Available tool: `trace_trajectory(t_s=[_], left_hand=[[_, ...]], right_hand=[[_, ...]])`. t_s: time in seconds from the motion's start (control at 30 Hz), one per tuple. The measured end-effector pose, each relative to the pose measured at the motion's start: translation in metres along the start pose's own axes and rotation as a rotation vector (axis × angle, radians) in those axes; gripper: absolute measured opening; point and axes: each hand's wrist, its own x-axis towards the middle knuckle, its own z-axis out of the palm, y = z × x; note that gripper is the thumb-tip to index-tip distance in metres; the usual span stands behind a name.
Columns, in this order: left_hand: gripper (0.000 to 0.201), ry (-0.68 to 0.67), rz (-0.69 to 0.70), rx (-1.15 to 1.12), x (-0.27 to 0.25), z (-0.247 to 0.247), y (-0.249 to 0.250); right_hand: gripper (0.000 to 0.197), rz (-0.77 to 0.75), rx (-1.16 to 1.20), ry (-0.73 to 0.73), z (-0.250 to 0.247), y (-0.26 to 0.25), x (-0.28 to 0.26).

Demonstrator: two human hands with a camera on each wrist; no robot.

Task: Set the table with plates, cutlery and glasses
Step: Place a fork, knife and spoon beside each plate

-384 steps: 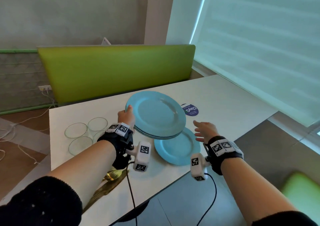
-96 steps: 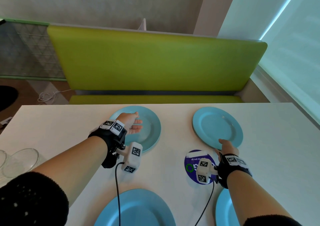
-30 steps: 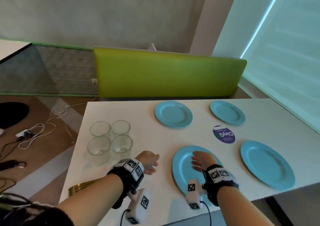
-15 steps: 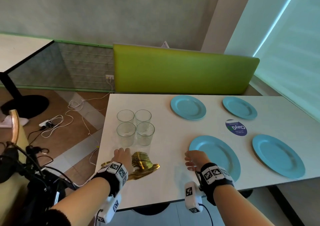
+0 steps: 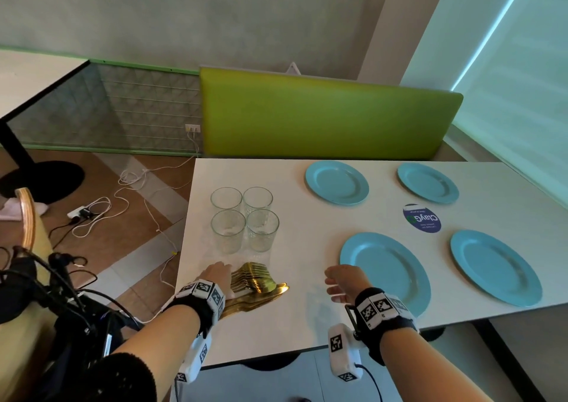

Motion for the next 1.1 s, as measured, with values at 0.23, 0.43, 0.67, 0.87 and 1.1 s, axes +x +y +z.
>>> trace_trajectory(t_s=[0.23,0.43,0.67,0.87,1.1], left_hand=[[0.051,0.013,0.034,0.100,0.008,0.002,0.003],[0.040,0.019,0.013,0.095,0.008,0.002,0.006],[0.036,0.031,-0.002,0.073,0.010,0.005,0.008],[0.033,0.083,0.062,-0.083,0.001,-0.019,0.033],[0.014,0.035,0.261,-0.555,-0.014,-0.051,0.108]], right_hand=[[0.005,0.014,-0.005,0.006,0.001,0.002,-0.001],[0.010,0.015,0.009,0.007,-0.002,0.003,-0.002],[0.007,-0.003,0.006,0.024,-0.010,0.005,-0.005],[0.008,-0.026,-0.031,0.038,-0.014,0.007,-0.013],[0.016,-0.169,-0.005,-0.015,-0.013,-0.004,-0.028]])
